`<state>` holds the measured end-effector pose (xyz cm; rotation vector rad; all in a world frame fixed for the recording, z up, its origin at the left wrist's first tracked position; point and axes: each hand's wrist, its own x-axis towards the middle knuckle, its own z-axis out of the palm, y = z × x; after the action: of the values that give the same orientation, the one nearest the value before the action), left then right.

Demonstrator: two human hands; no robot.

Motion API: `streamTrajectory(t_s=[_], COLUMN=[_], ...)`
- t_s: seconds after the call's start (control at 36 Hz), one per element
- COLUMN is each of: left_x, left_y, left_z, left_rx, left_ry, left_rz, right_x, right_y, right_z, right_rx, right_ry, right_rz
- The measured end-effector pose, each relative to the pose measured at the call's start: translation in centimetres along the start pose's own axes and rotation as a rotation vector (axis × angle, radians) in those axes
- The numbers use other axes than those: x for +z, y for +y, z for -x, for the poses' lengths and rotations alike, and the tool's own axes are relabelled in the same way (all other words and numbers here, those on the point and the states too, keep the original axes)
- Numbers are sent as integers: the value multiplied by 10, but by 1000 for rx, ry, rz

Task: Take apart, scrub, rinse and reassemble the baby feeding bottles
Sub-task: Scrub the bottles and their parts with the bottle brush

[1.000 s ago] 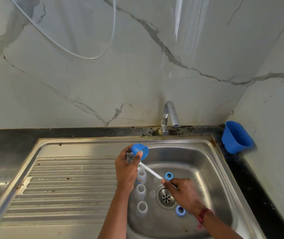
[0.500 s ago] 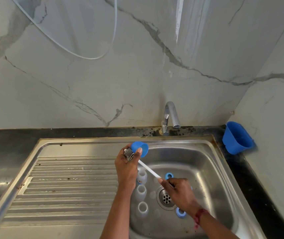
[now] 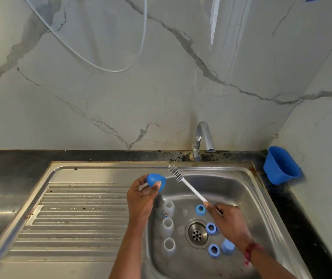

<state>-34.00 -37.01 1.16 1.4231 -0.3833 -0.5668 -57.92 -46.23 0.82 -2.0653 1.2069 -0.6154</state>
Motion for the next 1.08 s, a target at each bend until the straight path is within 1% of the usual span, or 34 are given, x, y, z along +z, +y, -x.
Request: streamTrajectory(t_s=[0.06, 0.11, 0.19, 0.28, 0.39, 0.5, 0.58, 0.64, 0.75, 0.86, 0.97, 1.08], left_x=[-3, -4, -6, -9, -8, -3, 0, -1, -10, -13, -6, -1], left_y=[-7, -11, -13, -11, -10, -13, -18, -23, -25, -28, -31, -28], left_z=[3, 7, 9, 7, 9, 13, 16, 16, 12, 11, 13, 16], left_rx=[-11, 6, 92, 168, 206, 222, 226, 199, 124, 108, 136, 84], left_ry=[-17, -31, -50, -51, -84, -114, -133, -128, -59, -84, -110, -70], left_rz=[-95, -195, -342, -485, -570, -625, -670, -680, -612, -599, -605, -533], right_x=[-7, -12, -19, -31, -47, -53, -49, -45, -49, -56, -48, -44], right_y=[-6, -11, -16, -19, -30, -41, -39, -35, -30, -24, -21, -20], right_z=[-5, -9, -15, -21, -30, -36, -38, -37, -36, -40, -45, -41], right_rx=[-59, -103, -172, -169, -206, -260, -268, -280, -318, -283, -248, -218], right_ry=[-26, -101, -202, -250, -337, -317, -304, -294, -318, -366, -310, -302], right_rz=[66, 162, 325, 412, 567, 694, 735, 744, 748, 739, 679, 634])
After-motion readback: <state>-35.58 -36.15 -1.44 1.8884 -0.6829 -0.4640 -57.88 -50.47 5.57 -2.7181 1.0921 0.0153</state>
